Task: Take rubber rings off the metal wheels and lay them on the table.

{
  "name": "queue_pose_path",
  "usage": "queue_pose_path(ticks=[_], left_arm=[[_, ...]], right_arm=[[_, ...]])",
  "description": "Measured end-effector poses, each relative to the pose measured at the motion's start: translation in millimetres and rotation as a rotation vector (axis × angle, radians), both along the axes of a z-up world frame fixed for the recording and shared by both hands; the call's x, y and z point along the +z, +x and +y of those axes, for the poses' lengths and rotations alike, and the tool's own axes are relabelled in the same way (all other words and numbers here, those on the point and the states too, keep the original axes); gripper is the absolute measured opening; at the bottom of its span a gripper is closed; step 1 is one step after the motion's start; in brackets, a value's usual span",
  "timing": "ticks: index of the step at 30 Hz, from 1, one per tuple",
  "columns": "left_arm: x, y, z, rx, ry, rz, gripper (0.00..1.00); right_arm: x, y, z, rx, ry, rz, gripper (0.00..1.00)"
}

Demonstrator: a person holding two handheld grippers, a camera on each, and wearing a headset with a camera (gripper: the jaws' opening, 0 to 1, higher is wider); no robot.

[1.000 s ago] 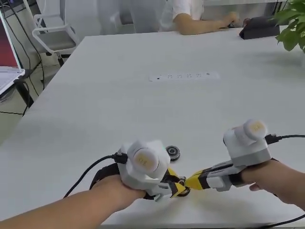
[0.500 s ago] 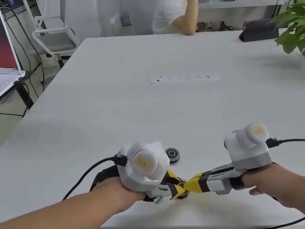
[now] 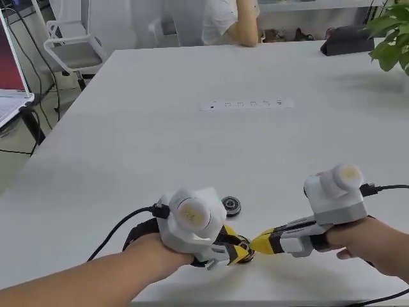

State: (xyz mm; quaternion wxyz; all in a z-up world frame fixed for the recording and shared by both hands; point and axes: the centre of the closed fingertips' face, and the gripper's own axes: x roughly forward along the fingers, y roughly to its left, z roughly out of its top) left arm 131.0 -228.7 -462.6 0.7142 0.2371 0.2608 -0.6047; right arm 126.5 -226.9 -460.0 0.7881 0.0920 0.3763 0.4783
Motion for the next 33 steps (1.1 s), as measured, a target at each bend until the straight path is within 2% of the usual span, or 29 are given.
queue_pose_path(ticks=[5, 8, 10, 14, 18, 19, 21, 28, 31, 33], left_arm=[[0.6, -2.0, -0.2, -0.015, 0.019, -0.002, 0.10], [5.5, -3.2, -0.9, -0.026, 0.017, -0.004, 0.11], [12.4, -2.9, -3.2, -0.017, -0.011, 0.012, 0.11], [19.0, -4.0, -1.4, -0.008, -0.030, 0.036, 0.13], [22.8, -6.9, 3.8, -0.015, -0.030, 0.028, 0.16], [25.0, -6.6, 5.5, -0.010, -0.034, 0.035, 0.17], [30.5, -8.1, 6.6, 0.006, -0.061, 0.072, 0.18], [47.3, -1.7, 17.8, 0.044, -0.102, 0.066, 0.22], [52.4, 2.9, 26.5, 0.083, -0.113, 0.081, 0.25], [54.6, 4.9, 31.2, 0.095, -0.120, 0.080, 0.26]], right_arm=[[1.0, 0.9, -0.4, -0.003, 0.004, -0.002, 0.00], [0.8, 1.5, -1.3, -0.005, 0.005, -0.003, 0.00], [1.1, 1.9, -1.8, -0.007, 0.008, -0.003, 0.00], [2.8, 2.9, -3.0, -0.014, 0.016, -0.006, 0.00], [4.1, 1.0, -1.3, -0.011, 0.020, -0.004, 0.00], [4.5, -0.2, -0.7, -0.009, 0.023, -0.002, 0.00], [6.0, -2.3, 0.6, -0.007, 0.026, -0.002, 0.00], [12.3, -2.1, 1.4, -0.016, 0.043, -0.005, 0.00], [15.3, -3.1, 2.8, -0.015, 0.049, -0.007, 0.00], [16.1, -2.0, 2.6, -0.014, 0.052, -0.007, 0.00]])
